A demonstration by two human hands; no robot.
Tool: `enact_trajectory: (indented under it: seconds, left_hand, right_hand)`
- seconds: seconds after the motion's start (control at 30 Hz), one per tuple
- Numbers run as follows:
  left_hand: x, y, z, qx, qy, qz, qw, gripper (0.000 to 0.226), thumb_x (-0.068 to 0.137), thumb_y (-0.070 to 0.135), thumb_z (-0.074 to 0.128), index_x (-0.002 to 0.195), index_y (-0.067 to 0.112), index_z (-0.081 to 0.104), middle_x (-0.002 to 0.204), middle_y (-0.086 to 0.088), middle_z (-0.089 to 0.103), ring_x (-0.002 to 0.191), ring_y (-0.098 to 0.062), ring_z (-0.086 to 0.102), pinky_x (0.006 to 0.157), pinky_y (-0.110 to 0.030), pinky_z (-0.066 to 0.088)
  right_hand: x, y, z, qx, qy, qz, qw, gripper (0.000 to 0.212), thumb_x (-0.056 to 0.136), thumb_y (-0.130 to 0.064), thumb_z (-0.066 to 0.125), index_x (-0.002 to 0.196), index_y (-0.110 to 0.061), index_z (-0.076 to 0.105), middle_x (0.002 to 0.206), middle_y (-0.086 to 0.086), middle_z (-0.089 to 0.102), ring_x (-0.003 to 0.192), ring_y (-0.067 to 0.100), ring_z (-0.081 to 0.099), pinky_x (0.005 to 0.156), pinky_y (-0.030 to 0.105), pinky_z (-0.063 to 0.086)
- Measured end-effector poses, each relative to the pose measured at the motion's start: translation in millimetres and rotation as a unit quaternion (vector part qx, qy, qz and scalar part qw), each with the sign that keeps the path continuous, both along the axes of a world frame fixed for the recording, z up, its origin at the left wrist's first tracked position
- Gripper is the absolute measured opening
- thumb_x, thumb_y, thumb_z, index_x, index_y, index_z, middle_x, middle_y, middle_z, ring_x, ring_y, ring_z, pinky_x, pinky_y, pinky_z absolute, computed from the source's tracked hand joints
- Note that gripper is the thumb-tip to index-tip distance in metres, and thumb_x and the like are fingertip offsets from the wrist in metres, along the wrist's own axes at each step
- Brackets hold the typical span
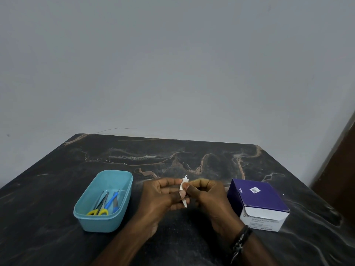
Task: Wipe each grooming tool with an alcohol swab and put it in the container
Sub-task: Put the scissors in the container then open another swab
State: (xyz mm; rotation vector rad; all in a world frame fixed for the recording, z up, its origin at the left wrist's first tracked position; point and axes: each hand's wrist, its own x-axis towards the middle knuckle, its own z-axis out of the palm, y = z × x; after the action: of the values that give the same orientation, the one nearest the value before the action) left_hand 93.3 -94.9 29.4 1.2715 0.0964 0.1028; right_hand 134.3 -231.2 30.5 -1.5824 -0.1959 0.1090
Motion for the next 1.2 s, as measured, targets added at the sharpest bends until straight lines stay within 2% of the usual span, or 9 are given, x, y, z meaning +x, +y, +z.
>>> enact_trajectory:
  seconds: [0.07,0.2,0.3,0.4,0.5,0.7,0.9,1.03,1.2]
  left_hand:
    - [-0.8,-0.8,0.8,0.009,-0.001,-0.006,1.0,0.029,0.079,-0.011,0.068,0.105,0.001,0.065,0.082,-0.017,0.076,0.071,-0.028,0.074,0.057,-0.029,0.059]
    - [-1.0,-2.5,0.8,0.027,-0.009,-0.003,1.0,0.035,0.078,-0.012,0.069,0.108,0.004,0.063,0.078,-0.017,0.075,0.069,-0.029,0.074,0.059,-0.032,0.061]
    - [-0.2,-1.0,0.5,0.021,-0.009,0.006,1.0,0.036,0.076,-0.012,0.07,0.107,0.006,0.063,0.077,-0.018,0.075,0.068,-0.028,0.074,0.057,-0.031,0.06]
    - [0.2,0.5,-0.3,0.021,-0.005,0.003,1.0,0.038,0.075,-0.01,0.071,0.109,0.006,0.062,0.08,-0.019,0.075,0.069,-0.028,0.074,0.055,-0.029,0.059]
    - [0.3,-0.7,-0.2,0.019,-0.002,-0.004,1.0,0.038,0.074,-0.004,0.075,0.109,0.004,0.063,0.081,-0.018,0.075,0.066,-0.026,0.073,0.056,-0.029,0.059]
    - [0.7,0.6,-0.2,0.032,-0.003,-0.041,0.999,0.048,0.068,-0.011,0.078,0.111,0.006,0.064,0.091,-0.014,0.076,0.085,-0.028,0.074,0.068,-0.03,0.061]
    - [-0.4,-0.2,0.9,0.081,-0.037,-0.058,0.994,0.06,0.06,-0.017,0.08,0.112,0.009,0.063,0.092,-0.011,0.077,0.083,-0.026,0.075,0.066,-0.026,0.059]
    - [0.9,-1.0,-1.6,0.1,-0.046,-0.043,0.993,0.061,0.061,-0.014,0.081,0.115,0.009,0.062,0.091,-0.01,0.077,0.082,-0.025,0.075,0.067,-0.026,0.059]
    - [0.5,-8.0,-2.1,0.145,-0.082,-0.032,0.986,0.066,0.061,-0.008,0.084,0.113,0.024,0.06,0.094,-0.001,0.077,0.086,-0.017,0.074,0.071,-0.022,0.057]
  right_hand:
    - [0.0,0.9,-0.5,0.008,-0.006,-0.017,1.0,0.012,0.084,-0.014,0.072,0.076,-0.005,0.073,0.071,0.008,0.073,0.06,0.008,0.065,0.056,0.017,0.048]
    - [1.3,-0.1,-2.3,-0.002,0.003,-0.008,1.0,0.014,0.084,-0.017,0.072,0.078,-0.005,0.073,0.076,0.012,0.074,0.066,0.016,0.067,0.065,0.029,0.051]
    - [1.3,-0.8,-2.1,-0.023,0.013,0.025,0.999,0.018,0.082,-0.018,0.074,0.08,0.0,0.073,0.075,0.013,0.073,0.065,0.017,0.066,0.063,0.028,0.051]
    - [1.7,-1.5,-1.2,-0.037,0.017,0.041,0.998,0.014,0.082,-0.017,0.074,0.079,-0.003,0.074,0.071,0.01,0.072,0.062,0.015,0.065,0.058,0.025,0.05]
    - [1.3,-1.4,-1.4,-0.036,0.011,0.039,0.999,0.015,0.085,-0.019,0.072,0.08,-0.004,0.074,0.071,0.009,0.072,0.064,0.015,0.066,0.061,0.027,0.051]
    - [-1.5,3.7,-1.5,0.016,-0.009,-0.018,1.0,0.015,0.089,-0.013,0.065,0.083,-0.002,0.073,0.078,0.017,0.074,0.071,0.024,0.069,0.07,0.04,0.056]
    - [-0.3,3.8,-0.8,0.027,-0.007,-0.042,0.999,0.013,0.09,-0.012,0.064,0.083,-0.005,0.072,0.078,0.015,0.075,0.066,0.019,0.07,0.062,0.029,0.056]
    - [0.6,3.3,-0.9,0.028,-0.006,-0.037,0.999,0.015,0.09,-0.013,0.063,0.083,-0.005,0.073,0.078,0.016,0.075,0.067,0.02,0.07,0.062,0.03,0.056]
    - [3.5,3.9,-1.9,0.031,-0.006,-0.065,0.997,0.018,0.09,-0.015,0.064,0.081,-0.001,0.072,0.083,0.024,0.072,0.075,0.032,0.067,0.075,0.048,0.056]
